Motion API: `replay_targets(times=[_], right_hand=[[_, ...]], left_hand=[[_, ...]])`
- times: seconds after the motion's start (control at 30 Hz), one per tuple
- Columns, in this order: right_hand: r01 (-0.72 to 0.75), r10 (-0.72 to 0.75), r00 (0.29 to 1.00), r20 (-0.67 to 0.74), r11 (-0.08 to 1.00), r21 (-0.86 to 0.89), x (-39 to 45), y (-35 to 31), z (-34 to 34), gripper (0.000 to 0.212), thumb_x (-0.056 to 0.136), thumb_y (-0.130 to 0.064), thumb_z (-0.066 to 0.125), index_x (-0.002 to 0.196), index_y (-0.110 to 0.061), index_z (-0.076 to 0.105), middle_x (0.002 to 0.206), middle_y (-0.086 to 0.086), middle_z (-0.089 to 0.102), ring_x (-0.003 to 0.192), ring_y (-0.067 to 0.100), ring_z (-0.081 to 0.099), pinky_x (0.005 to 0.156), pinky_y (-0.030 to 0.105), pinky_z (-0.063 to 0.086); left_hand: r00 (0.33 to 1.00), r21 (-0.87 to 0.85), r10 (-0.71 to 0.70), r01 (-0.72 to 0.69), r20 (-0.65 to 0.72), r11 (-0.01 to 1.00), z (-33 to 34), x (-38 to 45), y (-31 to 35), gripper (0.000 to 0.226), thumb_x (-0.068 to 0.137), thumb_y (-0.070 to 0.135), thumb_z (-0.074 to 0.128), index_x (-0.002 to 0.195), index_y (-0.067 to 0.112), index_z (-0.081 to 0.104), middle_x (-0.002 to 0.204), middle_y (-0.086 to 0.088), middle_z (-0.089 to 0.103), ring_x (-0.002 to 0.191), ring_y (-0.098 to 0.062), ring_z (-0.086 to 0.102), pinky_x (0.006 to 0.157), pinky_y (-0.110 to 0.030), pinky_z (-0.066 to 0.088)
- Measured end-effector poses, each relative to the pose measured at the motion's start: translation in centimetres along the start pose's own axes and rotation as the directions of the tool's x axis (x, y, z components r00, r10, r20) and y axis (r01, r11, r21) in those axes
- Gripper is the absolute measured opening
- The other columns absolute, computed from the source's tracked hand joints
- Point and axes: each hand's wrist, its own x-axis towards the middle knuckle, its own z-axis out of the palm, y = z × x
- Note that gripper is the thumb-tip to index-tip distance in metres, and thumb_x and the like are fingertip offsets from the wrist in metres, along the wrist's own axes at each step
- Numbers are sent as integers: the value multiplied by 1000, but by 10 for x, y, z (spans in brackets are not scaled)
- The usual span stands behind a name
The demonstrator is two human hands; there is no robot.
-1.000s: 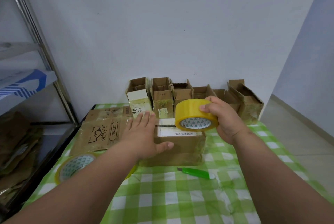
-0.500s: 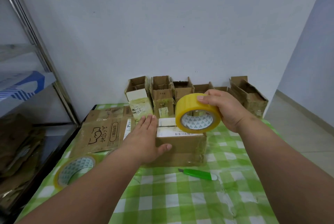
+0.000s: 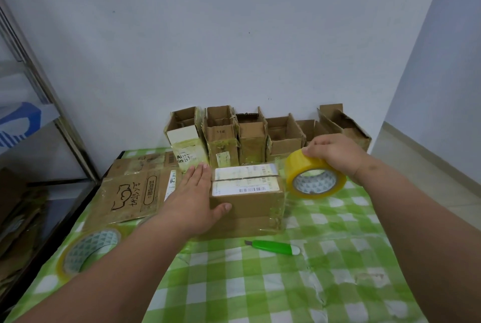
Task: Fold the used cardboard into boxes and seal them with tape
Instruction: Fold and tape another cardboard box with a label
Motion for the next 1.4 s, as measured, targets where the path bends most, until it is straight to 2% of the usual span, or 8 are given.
replay_targets(times=[0.1, 0.23, 0.37, 0.5, 0.67, 0.87, 1.03, 1.4], right_hand=[[-43, 41, 999, -12, 973, -228, 4, 12, 0, 30, 86, -37, 69, 68, -13, 62, 73, 2, 59, 76, 21, 57, 72, 36, 38], [-83, 86, 996, -13, 895, -438, 3, 29, 22, 34, 91, -49, 57, 73, -21, 57, 83, -5, 61, 91, 22, 57, 82, 36, 35], [-60, 68, 998, -9, 799, -599, 4, 26, 43, 33, 93, -58, 46, 102, -29, 60, 108, -1, 63, 115, 24, 55, 98, 42, 31], [27, 14, 999, 48, 667, -745, 5, 12, 61, 34, 95, -53, 40, 113, -33, 61, 99, -5, 64, 107, 20, 58, 101, 45, 24], [9, 63, 994, 89, 767, -642, 4, 10, 55, 44, 102, -53, 25, 115, -33, 62, 117, -4, 65, 117, 21, 54, 105, 48, 20], [-72, 142, 988, 53, 745, -663, 1, 0, 64, 73, 81, -87, 25, 120, -38, 62, 121, -3, 65, 126, 26, 49, 112, 52, 18], [-155, 200, 980, -12, 718, -678, 4, -6, 74, 94, 62, -101, 21, 109, -33, 67, 119, 0, 65, 127, 30, 47, 110, 57, 18], [-140, 219, 974, 60, 789, -598, 7, -5, 68, 48, 97, -62, 35, 125, -33, 61, 134, 1, 58, 127, 27, 46, 102, 46, 30]], left_hand=[[1000, -10, 1, -1, -9, 1000, 1, 0, 0, 98, 91, 66, 45, 155, 22, -16, 163, 3, -19, 149, -16, -19, 120, -35, -3], [999, -18, 14, -13, 33, 1000, -2, -1, 3, 85, 91, 66, 45, 150, 51, -14, 163, 5, -21, 149, -17, -22, 121, -42, 8], [998, -37, 9, -7, 55, 999, -4, -1, 3, 80, 90, 68, 46, 149, 56, -7, 163, 5, -19, 149, -17, -23, 121, -43, 8], [994, 10, -9, 8, 113, 1000, -10, 1, 4, 84, 87, 73, 44, 151, 52, -6, 164, 4, -16, 150, -20, -19, 122, -47, 7], [993, 52, -28, 21, 118, 998, -20, 5, 10, 83, 85, 79, 39, 154, 48, 5, 165, 1, -4, 151, -26, -8, 122, -53, 3], [996, 196, 22, -39, 87, 980, -8, 1, 16, 94, 87, 77, 38, 155, 35, -12, 162, 5, -22, 148, -21, -26, 118, -57, -13], [988, 247, 34, -71, 150, 966, -12, 4, 23, 87, 84, 80, 37, 142, 57, -24, 164, -2, -16, 151, -29, -14, 119, -62, 0], [992, 156, 50, -68, 120, 985, -9, 3, 21, 80, 88, 77, 36, 146, 57, -14, 164, 0, -17, 150, -28, -17, 119, -60, 0]])
